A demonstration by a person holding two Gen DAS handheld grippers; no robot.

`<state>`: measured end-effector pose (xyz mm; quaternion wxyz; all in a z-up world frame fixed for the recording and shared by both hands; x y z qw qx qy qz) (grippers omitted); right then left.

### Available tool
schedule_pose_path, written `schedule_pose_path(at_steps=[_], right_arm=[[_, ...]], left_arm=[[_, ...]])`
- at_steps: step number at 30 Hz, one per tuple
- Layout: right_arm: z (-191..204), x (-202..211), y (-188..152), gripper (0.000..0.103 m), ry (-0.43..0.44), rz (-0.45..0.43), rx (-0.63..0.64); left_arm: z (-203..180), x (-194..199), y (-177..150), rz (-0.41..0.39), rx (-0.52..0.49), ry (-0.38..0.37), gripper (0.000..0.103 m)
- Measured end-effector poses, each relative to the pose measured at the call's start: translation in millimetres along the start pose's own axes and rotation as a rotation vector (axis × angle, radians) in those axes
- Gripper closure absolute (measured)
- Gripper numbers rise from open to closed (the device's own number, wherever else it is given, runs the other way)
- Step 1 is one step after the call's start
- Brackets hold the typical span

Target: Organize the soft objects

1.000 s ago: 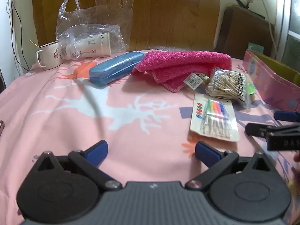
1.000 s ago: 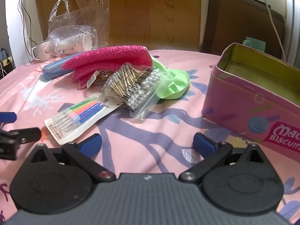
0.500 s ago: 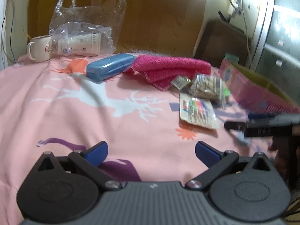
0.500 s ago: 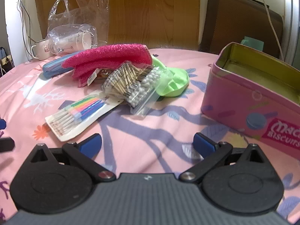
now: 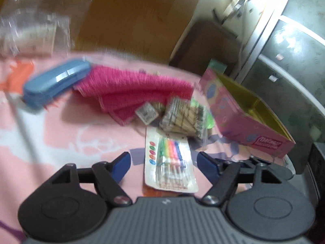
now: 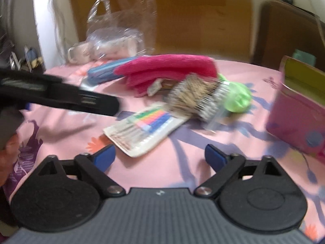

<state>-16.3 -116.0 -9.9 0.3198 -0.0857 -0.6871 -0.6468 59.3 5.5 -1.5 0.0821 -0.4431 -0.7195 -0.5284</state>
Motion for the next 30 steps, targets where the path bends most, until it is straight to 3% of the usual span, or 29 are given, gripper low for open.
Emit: schedule_pose_path(at_steps=[2, 4, 7, 10, 17, 23, 30], right_arm=[[10, -12, 4, 0.018, 0.015, 0.034, 0.036], [17, -19, 9, 0.03, 0.004, 0.028, 0.061], [23, -21, 11, 0.031, 0.02, 0.013, 0.071], [25, -14, 6, 0.031, 0.027, -0.013, 0.065], [41, 31, -17, 0.031, 0.011, -0.124, 0.123], [36, 56, -12, 0.032, -0.075, -0.258, 0.181], [-14, 74, 13, 0.032, -0.261, -0.395, 0.171]], left_arm=[[1, -14, 0, 0.022, 0.026, -0.047, 0.034], [-4, -18, -2, 0.023, 0.021, -0.038, 0.039], [-6, -12, -10, 0.004, 0.048, -0.013, 0.045], [-6, 2, -18, -0.01, 0.101, -0.037, 0.046], [-34, 28, -37, -0.027, 0.074, -0.04, 0.046], [-66, 25, -6, -0.068, 0.013, -0.089, 0.046], [-138, -20, 46, -0.102, -0.148, -0.182, 0.045]])
Point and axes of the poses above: each gripper's, at about its wrist camera, not at the fingertips, and x roughly against the way its jaws point, z to its left, y to its top, the point moved 3 cm from there along -x, roughly the way its jaws point, and after that the axes turned 1 degree about -y, right-handed, at the moved point
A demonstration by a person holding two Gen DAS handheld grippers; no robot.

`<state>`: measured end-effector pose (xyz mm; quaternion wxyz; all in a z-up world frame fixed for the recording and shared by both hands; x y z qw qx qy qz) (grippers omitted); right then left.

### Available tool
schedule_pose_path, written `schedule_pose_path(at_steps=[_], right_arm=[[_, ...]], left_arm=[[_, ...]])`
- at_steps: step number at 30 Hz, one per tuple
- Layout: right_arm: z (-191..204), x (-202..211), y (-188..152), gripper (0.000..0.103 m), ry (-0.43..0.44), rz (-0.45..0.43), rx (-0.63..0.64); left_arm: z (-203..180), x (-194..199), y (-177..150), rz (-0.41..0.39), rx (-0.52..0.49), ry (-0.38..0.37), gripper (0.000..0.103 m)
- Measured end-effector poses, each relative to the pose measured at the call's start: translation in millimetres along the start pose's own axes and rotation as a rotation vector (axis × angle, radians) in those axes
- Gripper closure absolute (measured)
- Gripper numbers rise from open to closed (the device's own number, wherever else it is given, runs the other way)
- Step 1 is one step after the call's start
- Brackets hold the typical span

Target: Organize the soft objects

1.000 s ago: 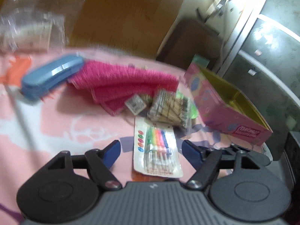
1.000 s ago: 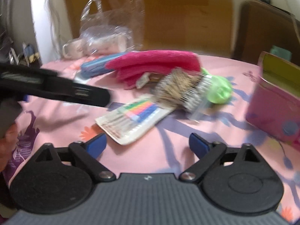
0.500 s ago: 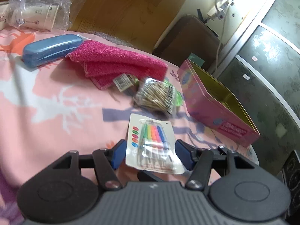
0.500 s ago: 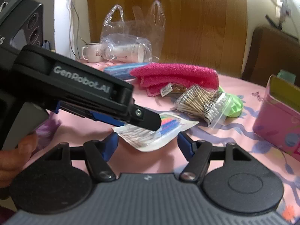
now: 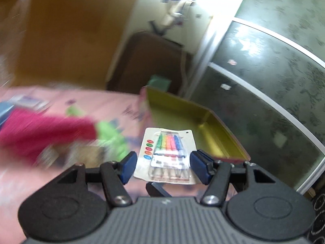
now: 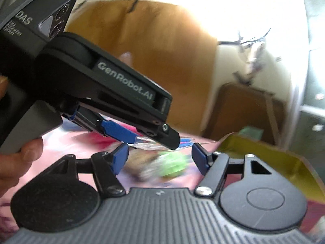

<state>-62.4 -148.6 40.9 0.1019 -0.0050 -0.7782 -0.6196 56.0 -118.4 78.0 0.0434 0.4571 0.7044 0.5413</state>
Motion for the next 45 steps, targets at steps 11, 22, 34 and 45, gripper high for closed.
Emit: schedule_pose_path(at_steps=[11, 22, 34, 45], right_arm=[[-127, -63, -21, 0.019, -0.253, 0.09, -0.137], [-112, -39, -27, 0.028, -0.244, 0.028, -0.215], [-26, -160, 30, 0.046, 0.15, 0.172, -0.088], [31, -131, 61, 0.1, 0.381, 0.107, -0.058]], left_arm=[[-43, -137, 23, 0.077, -0.094, -0.015, 0.042], [53, 0, -7, -0.137, 0.034, 0.178, 0.037], [165, 122, -69, -0.204, 0.353, 0.347, 0.039], [165, 153, -72, -0.272, 0.437, 0.267, 0.029]])
Point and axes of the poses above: each gripper's, at about its wrist camera, not at the fingertips, and x roughly against the way its jaws point, z to its left, y to its top, the point moved 3 cm from there along -x, roughly the way its jaws point, and after that the axes turned 1 degree about -y, right-handed, at the moved point
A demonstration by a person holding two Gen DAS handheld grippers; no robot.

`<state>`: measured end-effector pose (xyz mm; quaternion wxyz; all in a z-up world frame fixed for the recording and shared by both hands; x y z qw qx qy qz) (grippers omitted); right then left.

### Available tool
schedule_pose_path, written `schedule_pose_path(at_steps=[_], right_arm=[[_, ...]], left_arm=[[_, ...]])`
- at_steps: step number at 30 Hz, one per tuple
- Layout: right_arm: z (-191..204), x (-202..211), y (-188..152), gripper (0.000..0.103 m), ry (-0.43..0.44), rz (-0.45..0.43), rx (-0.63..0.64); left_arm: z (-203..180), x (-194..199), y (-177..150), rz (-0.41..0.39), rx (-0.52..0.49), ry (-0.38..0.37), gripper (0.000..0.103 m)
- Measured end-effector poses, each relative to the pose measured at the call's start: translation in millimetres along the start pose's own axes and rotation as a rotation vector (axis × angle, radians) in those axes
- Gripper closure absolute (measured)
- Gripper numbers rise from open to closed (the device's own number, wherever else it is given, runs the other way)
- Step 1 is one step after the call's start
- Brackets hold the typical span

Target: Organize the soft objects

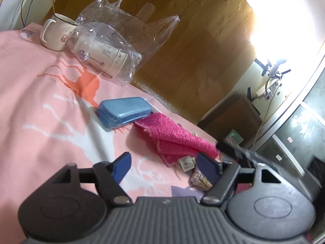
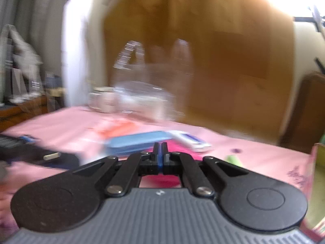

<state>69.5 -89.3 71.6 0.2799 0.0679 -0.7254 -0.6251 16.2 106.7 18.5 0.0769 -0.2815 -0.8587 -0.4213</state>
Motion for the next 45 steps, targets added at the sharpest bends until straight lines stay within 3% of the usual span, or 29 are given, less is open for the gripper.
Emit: schedule_pose_path(at_steps=[3, 6, 8, 9, 12, 13, 14, 17, 20, 23, 25, 28, 31, 33, 35, 37, 40, 45], right_arm=[[26, 20, -10, 0.097, 0.064, -0.008, 0.075], [31, 10, -18, 0.085, -0.044, -0.013, 0.236], [11, -16, -17, 0.046, -0.071, 0.055, 0.232], [1, -30, -18, 0.044, -0.075, 0.093, 0.218], [-27, -61, -22, 0.046, -0.156, 0.126, 0.237], [-31, -68, -25, 0.065, -0.175, 0.153, 0.243], [-37, -74, -27, 0.094, -0.183, 0.181, 0.237], [-46, -75, -20, 0.094, -0.145, 0.195, 0.151], [-30, -36, 0, 0.094, -0.116, 0.041, 0.119], [-7, 11, 10, 0.094, -0.03, -0.076, 0.09], [11, 39, -1, 0.094, 0.014, -0.098, 0.115], [35, 62, -40, 0.092, 0.046, -0.04, 0.164], [42, 65, -83, 0.082, 0.098, 0.09, 0.149], [42, 67, -105, 0.063, 0.116, 0.171, 0.133], [37, 70, -110, 0.031, 0.155, 0.177, 0.103], [30, 80, -105, 0.019, 0.162, 0.154, 0.06], [24, 78, -93, 0.017, 0.127, 0.113, 0.034], [17, 63, -97, 0.017, 0.125, 0.146, -0.061]], left_arm=[[2, 0, -3, 0.005, 0.003, 0.015, 0.029], [5, 0, -8, 0.023, 0.029, 0.011, 0.029], [5, 3, -11, 0.026, 0.021, 0.013, 0.029], [5, 5, -12, 0.027, 0.012, 0.018, 0.028], [6, 11, -13, 0.026, -0.007, 0.028, 0.025], [7, 13, -13, 0.025, -0.008, 0.032, 0.025], [9, 15, -13, 0.022, -0.006, 0.033, 0.025], [16, 17, -11, 0.016, 0.019, 0.033, 0.025], [23, 17, -9, 0.021, 0.071, 0.008, 0.025], [24, 20, -8, 0.017, 0.097, -0.029, 0.024], [22, 20, -9, 0.021, 0.095, -0.046, 0.021], [21, 17, -14, 0.05, 0.085, -0.058, 0.021], [21, 9, -25, 0.096, 0.078, -0.047, 0.021], [21, 6, -30, 0.12, 0.075, -0.047, 0.021], [19, 9, -29, 0.113, 0.07, -0.046, 0.017], [17, 17, -23, 0.079, 0.059, -0.041, 0.016], [11, 29, -11, 0.025, 0.033, -0.034, 0.016], [-4, 42, 3, -0.035, -0.008, -0.041, 0.014]])
Point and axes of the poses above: each gripper's, at about its wrist camera, not at the fingertips, and x roughly against the way its jaws point, z to its left, y to its top, the point moved 3 cm from there along -x, roughly the way its jaws point, and after that the axes turned 1 degree about -y, right-handed, at the moved point
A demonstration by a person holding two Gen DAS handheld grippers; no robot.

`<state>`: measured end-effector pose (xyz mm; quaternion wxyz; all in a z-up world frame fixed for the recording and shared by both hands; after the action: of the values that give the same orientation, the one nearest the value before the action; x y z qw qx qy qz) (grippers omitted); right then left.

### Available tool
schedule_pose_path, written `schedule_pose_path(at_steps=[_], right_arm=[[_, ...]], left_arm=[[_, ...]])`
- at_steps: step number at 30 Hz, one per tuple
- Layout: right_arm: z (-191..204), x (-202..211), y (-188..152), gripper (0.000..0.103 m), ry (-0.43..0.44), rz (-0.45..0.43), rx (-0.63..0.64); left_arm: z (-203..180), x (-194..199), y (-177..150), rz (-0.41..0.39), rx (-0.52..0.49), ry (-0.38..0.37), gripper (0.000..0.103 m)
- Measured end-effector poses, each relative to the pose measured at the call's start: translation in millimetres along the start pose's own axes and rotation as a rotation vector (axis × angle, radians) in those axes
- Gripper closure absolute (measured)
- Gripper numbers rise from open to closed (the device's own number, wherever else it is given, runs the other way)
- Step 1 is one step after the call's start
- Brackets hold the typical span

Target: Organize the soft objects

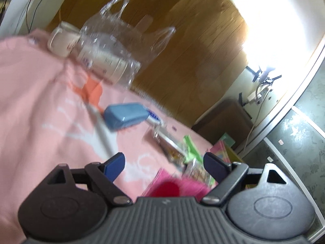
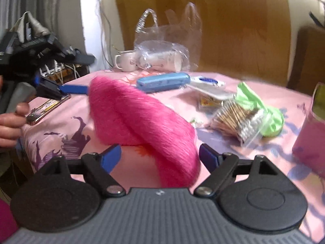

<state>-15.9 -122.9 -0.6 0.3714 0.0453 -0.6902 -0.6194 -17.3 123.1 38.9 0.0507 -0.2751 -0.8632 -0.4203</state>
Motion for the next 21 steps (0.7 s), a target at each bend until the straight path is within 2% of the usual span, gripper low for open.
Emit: schedule_pose_path(at_steps=[2, 4, 8, 12, 15, 16, 18, 19, 21], right_arm=[[-3, -6, -3, 0.017, 0.001, 0.01, -0.025], [-3, -5, -5, 0.017, 0.001, 0.008, -0.036], [-7, -3, -6, 0.016, 0.016, 0.001, -0.065], [-11, -1, -5, 0.015, 0.045, 0.003, -0.112], [-10, -6, -6, 0.015, 0.06, 0.015, -0.125], [-9, -9, -5, 0.016, 0.068, 0.024, -0.13], [-5, -19, -6, 0.02, 0.095, 0.053, -0.14], [-2, -25, -6, 0.024, 0.114, 0.067, -0.144], [7, -35, -7, 0.042, 0.128, 0.071, -0.139]], left_arm=[[-8, 3, 6, -0.022, -0.029, -0.009, 0.013], [-19, -1, 7, -0.007, -0.072, -0.015, 0.013], [-31, -28, -10, 0.119, -0.121, -0.028, 0.009], [-27, -57, -35, 0.244, -0.139, 0.01, 0.006], [-12, -75, -50, 0.321, -0.08, 0.038, 0.018], [-10, -73, -52, 0.29, -0.082, 0.026, 0.018], [-12, -74, -55, 0.296, -0.085, 0.021, 0.025], [-13, -76, -57, 0.321, -0.069, -0.005, 0.036], [-18, -82, -63, 0.367, -0.027, -0.059, 0.044]])
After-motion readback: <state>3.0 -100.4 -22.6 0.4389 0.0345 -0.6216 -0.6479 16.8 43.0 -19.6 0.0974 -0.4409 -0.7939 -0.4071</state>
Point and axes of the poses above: each gripper's, at about its wrist camera, not at the fingertips, and x roughly against the way its jaws point, z to its left, y to its top, the point moved 3 cm from there along -x, roughly the way its jaws point, and after that the axes turned 1 degree about -y, right-handed, at the moved point
